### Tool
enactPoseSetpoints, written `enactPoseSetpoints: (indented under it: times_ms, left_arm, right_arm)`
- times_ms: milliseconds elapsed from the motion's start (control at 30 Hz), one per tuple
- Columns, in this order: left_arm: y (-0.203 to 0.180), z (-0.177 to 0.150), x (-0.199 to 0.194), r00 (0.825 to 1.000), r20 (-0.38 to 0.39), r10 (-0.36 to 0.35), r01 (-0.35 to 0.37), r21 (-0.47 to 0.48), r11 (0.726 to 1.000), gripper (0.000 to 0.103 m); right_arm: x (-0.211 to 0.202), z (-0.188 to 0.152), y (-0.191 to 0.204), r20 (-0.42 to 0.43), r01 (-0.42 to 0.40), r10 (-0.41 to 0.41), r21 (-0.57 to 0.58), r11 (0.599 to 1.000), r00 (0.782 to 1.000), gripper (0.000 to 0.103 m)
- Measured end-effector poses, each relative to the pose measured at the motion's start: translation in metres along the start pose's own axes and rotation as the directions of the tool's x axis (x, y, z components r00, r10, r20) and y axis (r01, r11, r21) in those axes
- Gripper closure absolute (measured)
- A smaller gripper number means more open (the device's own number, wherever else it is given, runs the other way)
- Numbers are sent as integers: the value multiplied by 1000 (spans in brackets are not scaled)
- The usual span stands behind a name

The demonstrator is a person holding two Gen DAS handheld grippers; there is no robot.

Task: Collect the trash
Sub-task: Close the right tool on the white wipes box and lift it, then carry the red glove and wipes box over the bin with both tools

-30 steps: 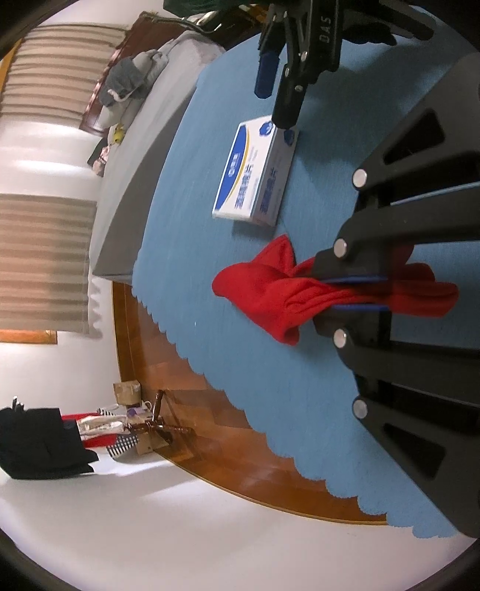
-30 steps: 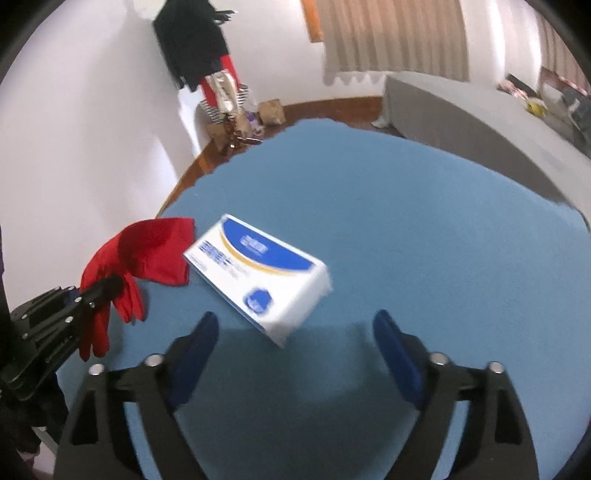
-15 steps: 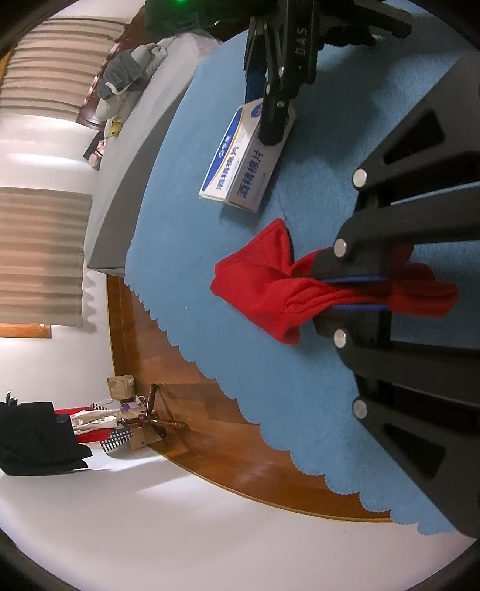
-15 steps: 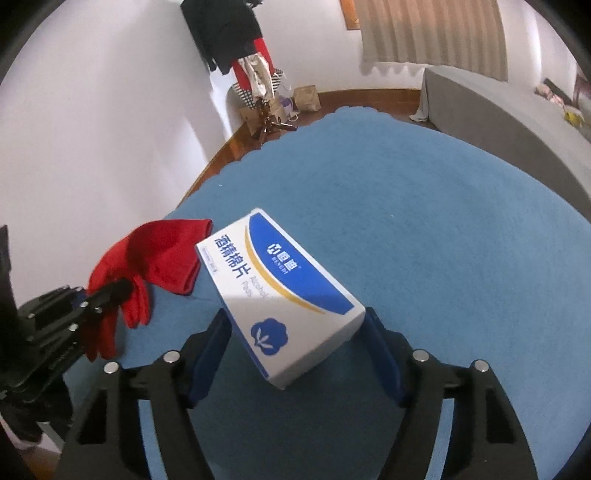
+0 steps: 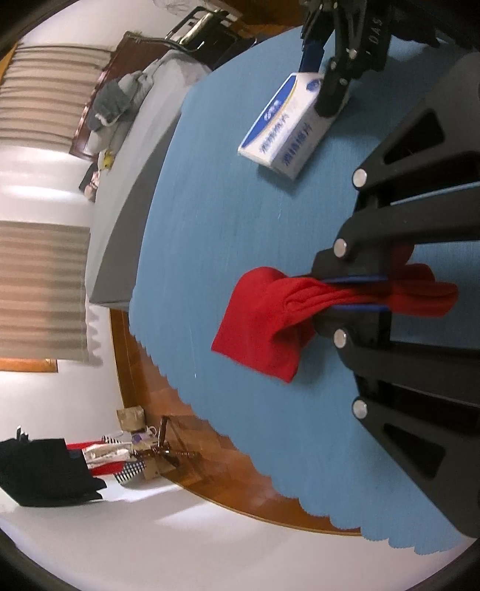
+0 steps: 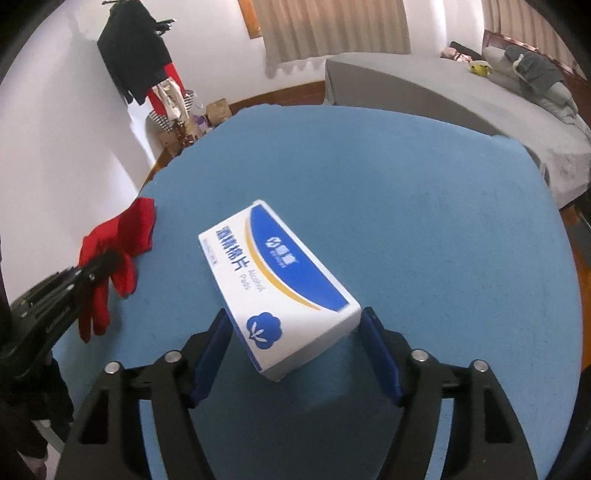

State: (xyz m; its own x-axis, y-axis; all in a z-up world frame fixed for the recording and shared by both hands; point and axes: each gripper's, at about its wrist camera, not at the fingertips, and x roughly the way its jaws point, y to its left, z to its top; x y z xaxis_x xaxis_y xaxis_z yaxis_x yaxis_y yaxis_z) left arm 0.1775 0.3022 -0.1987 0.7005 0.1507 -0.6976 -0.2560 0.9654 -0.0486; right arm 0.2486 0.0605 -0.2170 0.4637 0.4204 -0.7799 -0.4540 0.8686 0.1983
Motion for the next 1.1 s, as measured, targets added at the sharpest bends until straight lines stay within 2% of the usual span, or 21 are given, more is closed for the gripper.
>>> enactPoseSetpoints:
  times_ms: [67,200,233,267,300,433,567,733,1100]
  left_arm:
    - [-5,-1,-1,1000,-1,-5,5,4,1000,96]
    - [-10,-3,-4,1000,-8,-6,6,10,1000,96]
    - [-8,-1,-4,1000,-10,-6,7,11,1000,96]
    - [-8,-1,-4,1000,-11,-7,7,13,1000,96]
    - [-9,-2,-5,1000,-13,-7,7,16,1000,96]
    - [-15,-3,-10,1000,-12,-13,13,20,1000,96]
    - [-20,2,-19,999,5,-34,34,19,999,96]
    - [-47,8,-41,996,36,-86,85,42,996,96]
    - [-115,16,-98,970,100,-222,213,98,972,96]
  right_arm:
    - [2,2,-2,9,-10,10,-9,1000,1000,16]
    - [15,8,5,10,-7,8,-78,997,1000,16]
    - [17,8,8,12,1,0,-92,996,1000,18]
    - [17,7,12,16,10,-9,-99,995,1000,27]
    - [17,7,12,20,14,-12,-103,995,1000,30]
    - [7,4,9,29,-1,3,-70,998,1000,34]
    - [-23,-2,-9,65,20,-21,5,1000,998,35]
    - [-67,-3,-23,129,24,-31,57,998,991,37]
    - [-161,-20,-53,235,94,-120,122,988,964,38]
